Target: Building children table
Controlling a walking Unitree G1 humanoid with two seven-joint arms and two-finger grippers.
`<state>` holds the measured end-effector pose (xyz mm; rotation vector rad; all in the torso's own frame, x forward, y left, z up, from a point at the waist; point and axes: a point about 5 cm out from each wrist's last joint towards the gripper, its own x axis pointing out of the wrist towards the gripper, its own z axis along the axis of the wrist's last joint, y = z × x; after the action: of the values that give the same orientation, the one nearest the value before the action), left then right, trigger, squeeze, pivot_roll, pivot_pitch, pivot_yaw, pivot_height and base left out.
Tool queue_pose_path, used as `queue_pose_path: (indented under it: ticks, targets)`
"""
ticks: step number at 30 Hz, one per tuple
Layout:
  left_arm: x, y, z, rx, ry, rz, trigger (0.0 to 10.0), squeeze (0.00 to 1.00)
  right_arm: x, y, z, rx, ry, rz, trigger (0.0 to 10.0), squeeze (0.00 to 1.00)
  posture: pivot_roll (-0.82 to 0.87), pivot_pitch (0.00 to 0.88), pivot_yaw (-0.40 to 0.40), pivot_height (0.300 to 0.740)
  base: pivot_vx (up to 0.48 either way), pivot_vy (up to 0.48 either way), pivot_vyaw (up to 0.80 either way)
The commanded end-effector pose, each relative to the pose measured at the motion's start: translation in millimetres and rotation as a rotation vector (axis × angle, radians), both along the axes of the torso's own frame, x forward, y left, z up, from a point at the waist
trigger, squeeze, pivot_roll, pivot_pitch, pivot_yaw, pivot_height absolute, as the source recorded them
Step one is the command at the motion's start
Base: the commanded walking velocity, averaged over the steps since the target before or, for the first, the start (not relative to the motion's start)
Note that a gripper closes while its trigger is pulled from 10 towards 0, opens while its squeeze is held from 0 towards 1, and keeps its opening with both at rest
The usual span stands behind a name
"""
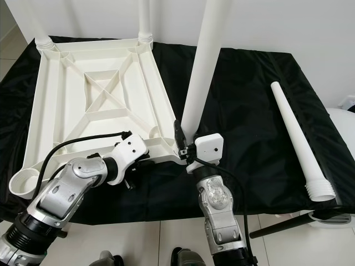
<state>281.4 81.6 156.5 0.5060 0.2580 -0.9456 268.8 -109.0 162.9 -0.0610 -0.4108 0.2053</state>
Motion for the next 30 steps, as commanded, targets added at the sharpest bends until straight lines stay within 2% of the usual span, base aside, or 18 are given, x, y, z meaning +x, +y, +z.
queue_pose_path:
  ticks: [1,8,14,30]
  targets:
    - [-3.9,-7.2,24.6,-0.05,-0.088,-0.064,10.0,0.0,1.7,-30.9,-40.1,-0.044,0.219,-0.198,10.0,0.0,-0.05,0.127,-0.014,0.74,0.0,0.0,0.0]
    - [-3.8,-7.8,25.1,-0.05,-0.088,-0.066,10.0,0.0,0.6,-32.5,-38.8,-0.007,0.211,-0.317,10.0,0.0,-0.05,0.126,-0.013,0.74,0.0,0.0,0.0]
    - [-2.8,-8.3,25.7,-0.052,-0.089,-0.065,10.0,0.0,1.9,-31.1,-38.2,0.0,0.205,-0.363,10.0,0.0,-0.05,0.127,-0.012,0.74,0.0,0.0,0.0]
    - [7.2,-7.0,32.7,-0.074,-0.094,-0.003,10.0,0.0,-1.1,-28.6,-40.7,-0.004,0.202,-0.337,10.0,0.0,-0.05,0.14,-0.006,0.74,0.0,0.0,0.0]
